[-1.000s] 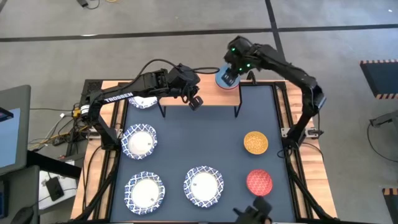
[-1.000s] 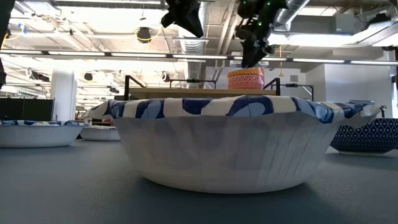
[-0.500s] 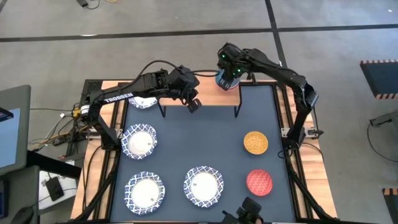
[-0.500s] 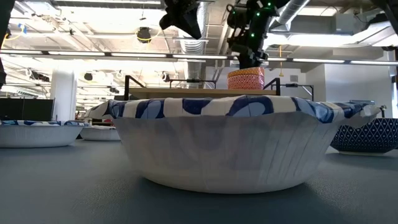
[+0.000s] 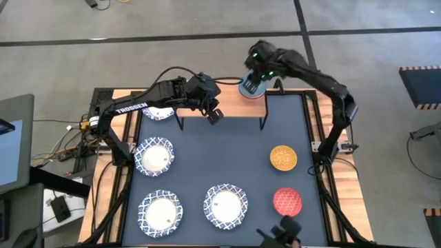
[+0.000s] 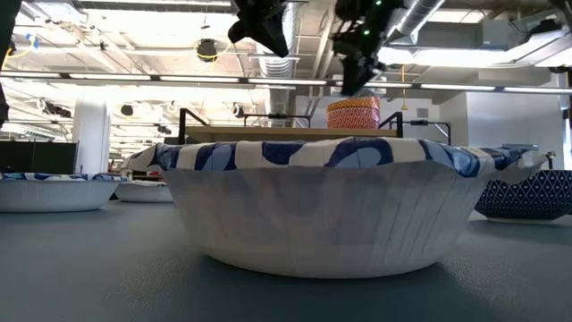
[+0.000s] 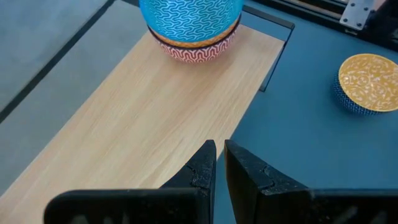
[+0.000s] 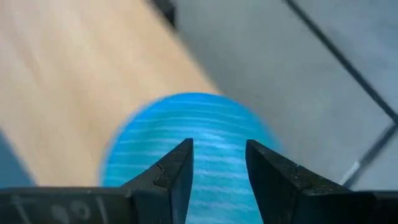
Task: Place and stack bowls onto a shelf
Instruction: Stack the light blue bowl on top of the blue bowl on the shelf
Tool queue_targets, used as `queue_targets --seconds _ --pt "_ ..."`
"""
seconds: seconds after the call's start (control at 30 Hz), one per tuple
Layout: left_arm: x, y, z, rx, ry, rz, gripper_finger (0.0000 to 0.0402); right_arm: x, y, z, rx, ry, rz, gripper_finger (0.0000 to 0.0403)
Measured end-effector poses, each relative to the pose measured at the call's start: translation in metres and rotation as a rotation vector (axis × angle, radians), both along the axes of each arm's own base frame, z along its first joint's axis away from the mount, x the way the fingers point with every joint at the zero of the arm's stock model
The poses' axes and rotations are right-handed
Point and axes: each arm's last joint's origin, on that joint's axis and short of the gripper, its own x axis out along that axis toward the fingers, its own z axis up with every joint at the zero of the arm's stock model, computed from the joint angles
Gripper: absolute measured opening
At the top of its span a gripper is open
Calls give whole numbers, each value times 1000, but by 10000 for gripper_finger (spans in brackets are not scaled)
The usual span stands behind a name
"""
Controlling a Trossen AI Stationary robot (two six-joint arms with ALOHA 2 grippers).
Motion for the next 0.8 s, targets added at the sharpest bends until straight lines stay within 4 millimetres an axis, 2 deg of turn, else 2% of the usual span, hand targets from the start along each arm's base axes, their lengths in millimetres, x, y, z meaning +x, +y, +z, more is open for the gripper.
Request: queue_targets --seconds 0.13,0.27,0.43,0.8 --pt "0 0 0 -4 -1 6 20 -28 -13 12 22 -57 -110 171" --pt "0 0 0 -5 -3 11 20 -44 -30 0 162 -119 -128 171" --pt "-1 1 0 6 2 29 20 -49 -39 -16 235 -156 -115 171" --pt "-2 2 -1 6 8 48 20 -50 -43 -32 257 -150 -119 171"
